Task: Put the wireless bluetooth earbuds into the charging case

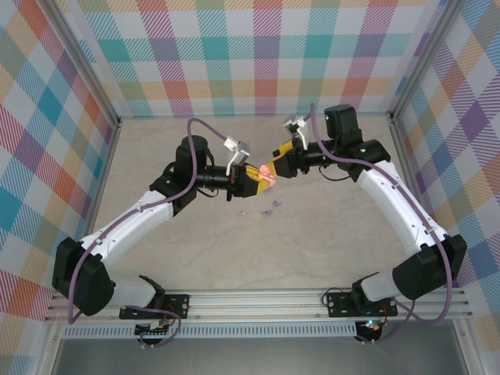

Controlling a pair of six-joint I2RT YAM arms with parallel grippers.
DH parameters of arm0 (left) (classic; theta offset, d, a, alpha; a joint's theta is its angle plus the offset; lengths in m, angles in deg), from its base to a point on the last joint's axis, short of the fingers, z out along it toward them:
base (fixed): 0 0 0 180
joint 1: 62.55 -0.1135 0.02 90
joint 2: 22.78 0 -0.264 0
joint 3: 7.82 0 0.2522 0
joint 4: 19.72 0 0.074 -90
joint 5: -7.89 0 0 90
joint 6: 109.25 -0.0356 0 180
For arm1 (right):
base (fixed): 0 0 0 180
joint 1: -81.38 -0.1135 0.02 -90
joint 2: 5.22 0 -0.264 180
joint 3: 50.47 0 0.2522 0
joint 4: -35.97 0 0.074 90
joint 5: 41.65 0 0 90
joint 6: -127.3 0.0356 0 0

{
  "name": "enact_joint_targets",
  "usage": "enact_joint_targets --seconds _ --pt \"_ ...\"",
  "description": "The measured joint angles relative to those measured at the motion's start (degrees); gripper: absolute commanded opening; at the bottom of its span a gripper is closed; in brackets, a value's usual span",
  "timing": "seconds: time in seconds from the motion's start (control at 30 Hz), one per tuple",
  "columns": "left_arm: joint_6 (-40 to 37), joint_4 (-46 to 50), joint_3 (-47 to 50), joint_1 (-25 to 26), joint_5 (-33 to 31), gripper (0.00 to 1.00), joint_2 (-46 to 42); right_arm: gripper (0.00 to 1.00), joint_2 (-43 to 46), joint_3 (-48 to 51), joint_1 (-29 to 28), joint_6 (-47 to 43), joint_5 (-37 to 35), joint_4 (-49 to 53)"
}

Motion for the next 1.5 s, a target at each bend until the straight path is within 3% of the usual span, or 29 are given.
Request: enact_joint_targets --seconds 0.3,0.5,0.7,0.93,1.5 --pt "0.3 -0.3 0.0 0.0 -1.0 0.10 0.0 0.65 3.9 1.2 0.5 3.9 -4.5 -2.8" --pt "1.4 -1.8 0.0 -1.8 -0.5 0.10 0.0 0.65 7.6 3.7 4.5 9.0 -10.2 -4.0" --pt "2.0 -1.8 0.3 -3.8 -0.3 0.10 -0.6 0.63 4.0 7.3 6.4 12.9 -16.5 -2.5" --pt "2.9 -1.8 1.4 -5.4 0.1 0.10 -3.9 0.56 -3.4 11.8 6.2 15.3 -16.1 -1.7" --pt "4.6 -1.4 3.0 -10.4 2.2 0.10 -7.3 0.46 -23.5 10.2 -7.0 17.6 -15.0 -4.1"
